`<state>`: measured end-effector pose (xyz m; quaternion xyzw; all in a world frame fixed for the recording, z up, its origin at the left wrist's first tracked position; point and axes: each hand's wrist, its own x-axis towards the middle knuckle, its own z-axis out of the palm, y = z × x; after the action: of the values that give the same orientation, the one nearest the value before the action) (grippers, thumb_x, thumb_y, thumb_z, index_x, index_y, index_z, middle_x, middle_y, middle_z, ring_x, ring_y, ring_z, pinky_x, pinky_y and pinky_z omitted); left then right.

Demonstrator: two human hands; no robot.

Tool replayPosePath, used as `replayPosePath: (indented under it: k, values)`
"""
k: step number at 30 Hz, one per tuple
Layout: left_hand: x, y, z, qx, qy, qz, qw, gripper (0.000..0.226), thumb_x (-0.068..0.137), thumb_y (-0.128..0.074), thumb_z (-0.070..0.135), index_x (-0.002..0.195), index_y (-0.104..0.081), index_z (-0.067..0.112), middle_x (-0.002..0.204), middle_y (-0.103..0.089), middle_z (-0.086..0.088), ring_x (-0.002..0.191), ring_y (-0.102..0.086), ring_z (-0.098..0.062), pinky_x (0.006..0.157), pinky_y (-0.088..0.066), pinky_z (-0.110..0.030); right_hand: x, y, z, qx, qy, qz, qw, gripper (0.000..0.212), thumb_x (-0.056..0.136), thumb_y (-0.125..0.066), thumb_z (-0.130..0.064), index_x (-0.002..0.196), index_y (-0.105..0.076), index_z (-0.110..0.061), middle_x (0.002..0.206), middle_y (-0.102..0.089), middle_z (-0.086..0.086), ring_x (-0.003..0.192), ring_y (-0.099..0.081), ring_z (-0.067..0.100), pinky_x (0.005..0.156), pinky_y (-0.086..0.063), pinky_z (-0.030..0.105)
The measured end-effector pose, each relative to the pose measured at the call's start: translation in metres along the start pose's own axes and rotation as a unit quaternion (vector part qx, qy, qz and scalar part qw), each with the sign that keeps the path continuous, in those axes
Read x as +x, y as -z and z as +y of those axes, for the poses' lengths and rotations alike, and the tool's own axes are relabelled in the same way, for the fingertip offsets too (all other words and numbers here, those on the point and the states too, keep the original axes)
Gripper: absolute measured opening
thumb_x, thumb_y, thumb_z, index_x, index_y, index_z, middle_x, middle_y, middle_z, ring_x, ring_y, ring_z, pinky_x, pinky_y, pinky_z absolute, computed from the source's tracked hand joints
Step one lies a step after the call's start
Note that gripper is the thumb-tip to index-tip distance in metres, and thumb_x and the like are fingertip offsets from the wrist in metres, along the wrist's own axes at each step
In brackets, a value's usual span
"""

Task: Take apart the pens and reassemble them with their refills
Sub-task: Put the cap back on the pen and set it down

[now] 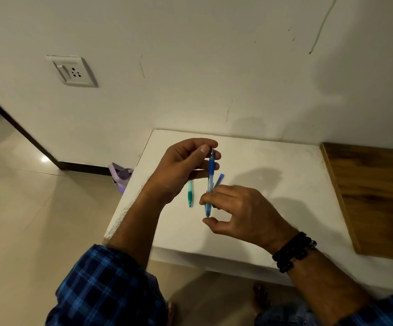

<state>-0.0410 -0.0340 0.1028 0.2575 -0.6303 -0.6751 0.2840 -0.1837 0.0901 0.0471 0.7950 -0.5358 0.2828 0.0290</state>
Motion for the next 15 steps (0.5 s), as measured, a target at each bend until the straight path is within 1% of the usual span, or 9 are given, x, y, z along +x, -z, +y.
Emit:
replayPosePath:
  k: [7, 11, 13, 15]
  values:
    - [-0.0008, 0.002, 0.0025, -0.026, 0.011, -0.035, 0.999, 0.02, 0.1, -0.051, 0.008, 0.109, -0.068, 0.014, 0.095, -0.077, 0.0, 0.09, -0.074, -0.02, 0.082, -0.06, -0.03, -0.0003, -0.0009, 0.0021, -0.01, 0.002, -0.002, 1.0, 0.036, 0.088, -0.069, -0.043, 0.11, -0.071, -0.014, 0.1, -0.076, 0.0, 0.083, -0.071, 0.015, 0.068, -0.061, 0.031]
    - [-0.0011, 0.0013, 0.0027, -0.039, 0.004, -0.05, 0.998, 0.018, 0.095, -0.055, 0.013, 0.108, -0.068, 0.013, 0.094, -0.077, -0.001, 0.089, -0.074, -0.019, 0.081, -0.06, -0.031, -0.0002, -0.0006, 0.0026, -0.021, 0.008, 0.002, 1.0, 0.037, 0.087, -0.071, -0.042, 0.11, -0.072, -0.013, 0.1, -0.076, 0.001, 0.084, -0.072, 0.015, 0.069, -0.061, 0.03]
    - [-0.001, 0.0012, 0.003, -0.044, 0.001, -0.052, 0.998, 0.018, 0.096, -0.055, 0.011, 0.108, -0.067, 0.013, 0.093, -0.077, 0.0, 0.088, -0.073, -0.019, 0.08, -0.06, -0.03, 0.0001, 0.0001, 0.0024, -0.029, 0.01, 0.004, 1.0, 0.038, 0.087, -0.072, -0.042, 0.111, -0.073, -0.013, 0.1, -0.076, 0.001, 0.083, -0.072, 0.016, 0.069, -0.062, 0.03]
    - [-0.0011, 0.0013, 0.0035, -0.047, -0.003, -0.056, 0.997, 0.019, 0.092, -0.056, 0.015, 0.108, -0.066, 0.012, 0.092, -0.076, 0.0, 0.086, -0.073, -0.019, 0.079, -0.059, -0.029, 0.0005, 0.0005, 0.0019, -0.032, 0.012, 0.007, 0.999, 0.038, 0.085, -0.074, -0.041, 0.111, -0.073, -0.012, 0.101, -0.077, 0.002, 0.084, -0.073, 0.016, 0.071, -0.062, 0.029]
